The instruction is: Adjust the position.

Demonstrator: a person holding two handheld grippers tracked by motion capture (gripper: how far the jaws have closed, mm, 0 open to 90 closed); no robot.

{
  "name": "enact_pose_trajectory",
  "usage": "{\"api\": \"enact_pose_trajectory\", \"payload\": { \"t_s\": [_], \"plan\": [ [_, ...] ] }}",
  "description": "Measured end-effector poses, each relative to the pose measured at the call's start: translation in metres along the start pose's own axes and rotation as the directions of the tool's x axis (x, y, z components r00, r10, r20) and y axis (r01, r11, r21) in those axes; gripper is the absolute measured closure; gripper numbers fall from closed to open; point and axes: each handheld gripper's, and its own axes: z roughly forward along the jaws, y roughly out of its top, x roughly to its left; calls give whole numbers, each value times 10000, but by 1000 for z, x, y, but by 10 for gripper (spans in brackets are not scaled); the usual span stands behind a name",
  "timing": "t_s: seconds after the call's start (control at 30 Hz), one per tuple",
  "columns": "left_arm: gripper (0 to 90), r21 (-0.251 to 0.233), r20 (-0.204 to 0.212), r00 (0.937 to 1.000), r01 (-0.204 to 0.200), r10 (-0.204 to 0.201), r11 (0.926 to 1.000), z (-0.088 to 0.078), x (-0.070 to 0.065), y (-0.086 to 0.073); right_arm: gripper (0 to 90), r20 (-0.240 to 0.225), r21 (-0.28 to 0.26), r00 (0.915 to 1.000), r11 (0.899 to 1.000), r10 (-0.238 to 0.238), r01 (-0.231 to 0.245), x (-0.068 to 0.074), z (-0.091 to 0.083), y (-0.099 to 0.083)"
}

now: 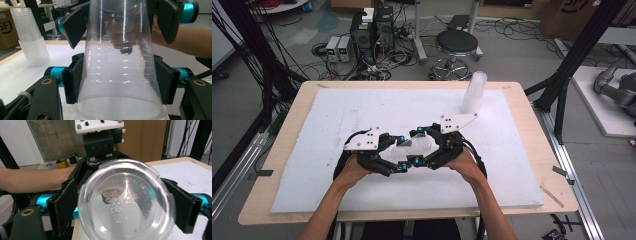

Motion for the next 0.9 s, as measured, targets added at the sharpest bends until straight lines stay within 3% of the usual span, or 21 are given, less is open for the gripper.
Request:
{"api": "enact_pose_trajectory", "payload": {
  "t_s": [0.17,0.27,0.37,0.47,0.5,0.53,0.57,0.63,0.7,0.77,0.83,0.87,0.9],
  "plan": [
    [346,159,-134,9999,30,-28,9999,-3,-1,0,148,92,44,10000,10000,27,-27,1,-4,0],
    [348,810,-326,9995,8,19,9967,-7,-3,4,147,104,182,9999,9998,-63,62,1,-6,0],
    [348,1695,-325,9995,-8,64,9855,-11,-5,12,146,323,661,9994,9978,-124,102,3,-10,0],
    [348,2637,-184,9998,-62,115,9646,-14,-5,20,145,393,1172,9988,9928,-300,252,5,-13,-1],
    [347,3231,-113,9999,-64,107,9463,-15,-4,25,146,435,1307,9984,9909,-374,314,5,-13,-1],
    [347,3554,-53,10000,-60,84,9347,-15,-4,27,146,456,1684,9980,9851,-430,347,5,-14,0],
    [347,3971,9,10000,-65,67,9178,-15,-3,30,146,487,1883,9977,9814,-481,382,6,-14,1],
    [347,4694,93,10000,-33,-12,8830,-15,-2,35,146,469,2581,9965,9646,-691,547,7,-14,3],
    [347,5410,189,9998,-49,-64,8410,-13,0,39,146,464,3278,9950,9423,-887,687,9,-12,6],
    [343,6153,375,9990,-40,-241,7883,-11,1,42,146,462,3992,9930,9132,-1091,818,10,-10,8],
    [343,6719,469,9979,22,-455,7407,-9,2,44,146,424,4552,9911,8855,-1263,934,11,-7,10],
    [344,6833,458,9979,29,-468,7301,-8,2,44,147,387,4782,9902,8726,-1344,997,11,-5,11],
    [344,7038,465,9977,29,-501,7104,-7,3,45,147,362,4958,9897,8624,-1384,1025,12,-3,12]
  ]
}}
